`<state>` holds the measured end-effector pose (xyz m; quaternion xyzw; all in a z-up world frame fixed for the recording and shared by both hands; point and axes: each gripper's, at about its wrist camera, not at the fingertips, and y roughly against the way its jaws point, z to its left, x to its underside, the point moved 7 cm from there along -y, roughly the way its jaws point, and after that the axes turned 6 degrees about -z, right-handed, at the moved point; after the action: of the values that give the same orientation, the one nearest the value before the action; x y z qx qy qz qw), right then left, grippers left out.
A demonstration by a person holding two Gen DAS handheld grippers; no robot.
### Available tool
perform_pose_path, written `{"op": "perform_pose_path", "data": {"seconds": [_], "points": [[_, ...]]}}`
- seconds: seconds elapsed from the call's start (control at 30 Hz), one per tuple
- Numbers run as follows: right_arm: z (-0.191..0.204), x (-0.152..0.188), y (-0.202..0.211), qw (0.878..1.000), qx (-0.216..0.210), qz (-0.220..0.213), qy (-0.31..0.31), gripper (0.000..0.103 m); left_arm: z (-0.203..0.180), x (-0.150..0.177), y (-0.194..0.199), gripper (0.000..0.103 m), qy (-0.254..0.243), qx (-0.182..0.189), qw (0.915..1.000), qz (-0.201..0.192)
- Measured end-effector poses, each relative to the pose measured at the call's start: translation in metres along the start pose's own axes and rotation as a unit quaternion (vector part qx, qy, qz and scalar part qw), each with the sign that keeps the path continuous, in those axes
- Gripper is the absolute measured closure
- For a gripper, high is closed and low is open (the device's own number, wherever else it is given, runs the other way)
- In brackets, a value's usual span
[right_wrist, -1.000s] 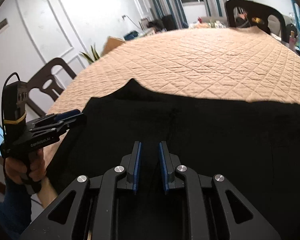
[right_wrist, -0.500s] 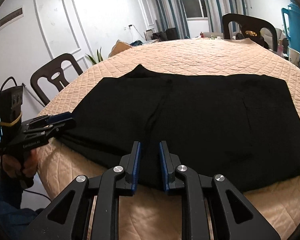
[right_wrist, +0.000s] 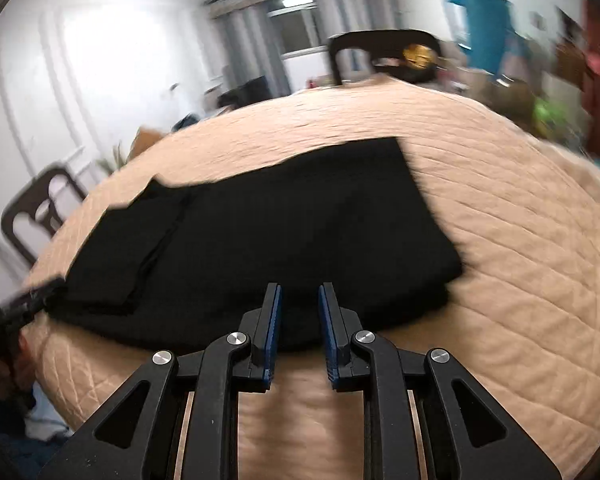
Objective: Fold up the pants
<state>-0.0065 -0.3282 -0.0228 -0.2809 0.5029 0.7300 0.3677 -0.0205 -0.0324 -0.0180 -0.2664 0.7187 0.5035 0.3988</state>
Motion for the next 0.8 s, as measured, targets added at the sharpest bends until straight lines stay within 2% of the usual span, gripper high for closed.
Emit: {"op": "perform_pose_path", "data": {"seconds": [0.1,0.17,0.2,0.23,0.3,0.53,0.7,0.8], "points": [[-0.008,0.001,0.015,1.0,0.003,-0.008,-0.026,0.083,0.006,0.0,0.0,0.055,0.018,-0.005,0.9998,0.008],[-0.013,0.006,0.02,0.999,0.03,0.002,-0.03,0.072,0.011,-0.001,-0.002,0.055,0.029,-0.009,0.9994,0.017],[-0.016,0.009,0.022,0.999,0.042,0.008,-0.034,0.059,0.011,-0.001,-0.002,0.055,0.034,-0.005,0.9992,0.019],[-0.018,0.011,0.022,0.998,0.043,0.012,-0.041,0.055,0.012,-0.002,-0.003,0.055,0.037,-0.003,0.9991,0.019],[-0.025,0.016,0.023,0.997,0.031,0.023,-0.07,0.055,0.012,-0.003,-0.003,0.055,0.033,-0.01,0.9992,0.018],[-0.036,0.001,0.007,0.991,0.0,0.017,-0.132,0.053,0.01,-0.003,-0.012,0.055,0.029,-0.009,0.9991,0.028],[-0.043,-0.003,0.006,0.983,-0.007,-0.012,-0.185,0.053,0.011,-0.002,-0.011,0.054,0.032,-0.006,0.9991,0.026],[-0.035,-0.005,0.011,0.981,-0.017,-0.033,-0.191,0.051,0.011,-0.002,-0.01,0.054,0.029,-0.007,0.9992,0.025]]}}
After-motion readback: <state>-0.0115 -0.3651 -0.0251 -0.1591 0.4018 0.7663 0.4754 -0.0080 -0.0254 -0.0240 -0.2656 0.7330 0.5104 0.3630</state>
